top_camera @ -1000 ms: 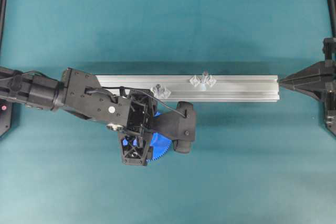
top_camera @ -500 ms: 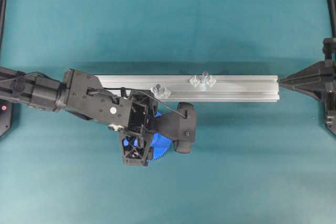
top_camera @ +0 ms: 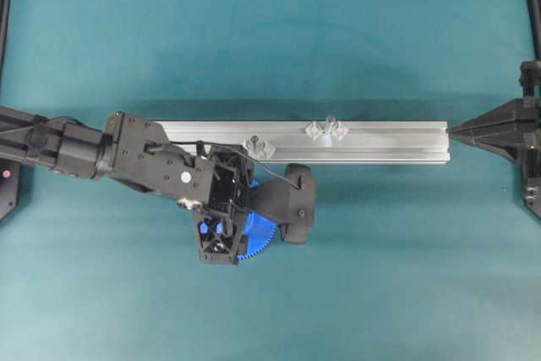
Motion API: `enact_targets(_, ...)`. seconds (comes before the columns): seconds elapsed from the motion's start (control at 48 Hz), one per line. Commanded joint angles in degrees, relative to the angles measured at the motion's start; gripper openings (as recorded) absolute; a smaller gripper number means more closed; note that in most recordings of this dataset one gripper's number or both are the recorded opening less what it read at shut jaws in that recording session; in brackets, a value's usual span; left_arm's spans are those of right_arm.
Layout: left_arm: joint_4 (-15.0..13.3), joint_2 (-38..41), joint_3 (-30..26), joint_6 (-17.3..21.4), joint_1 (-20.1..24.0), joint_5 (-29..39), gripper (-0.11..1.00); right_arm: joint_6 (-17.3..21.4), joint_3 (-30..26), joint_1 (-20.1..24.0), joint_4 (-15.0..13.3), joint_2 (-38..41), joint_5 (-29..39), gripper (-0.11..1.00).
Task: Find the location of the shaft and insert the large gear.
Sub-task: 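Close the left gripper on the gear hub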
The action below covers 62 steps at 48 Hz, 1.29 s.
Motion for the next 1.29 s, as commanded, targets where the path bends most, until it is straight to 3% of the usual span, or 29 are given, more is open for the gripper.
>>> enact_targets(0.0, 0.18, -1.32, -0.18, 0.09, 0.26, -0.35, 0.89, 0.53, -0.70, -0.18, 0.09, 0.44, -0.18, 0.00)
enact_targets(0.396, 0.18, -0.88, 0.09, -0.35, 0.26, -3.43, 0.90, 0.53, -0.62, -0.18, 0.09, 0.44, -0.18, 0.00)
enact_targets(1.271, 0.18, -1.05, -0.09, 0.00, 0.26, -0.97, 0.89, 0.53, -0.62, -0.18, 0.09, 0.53, -0.18, 0.00)
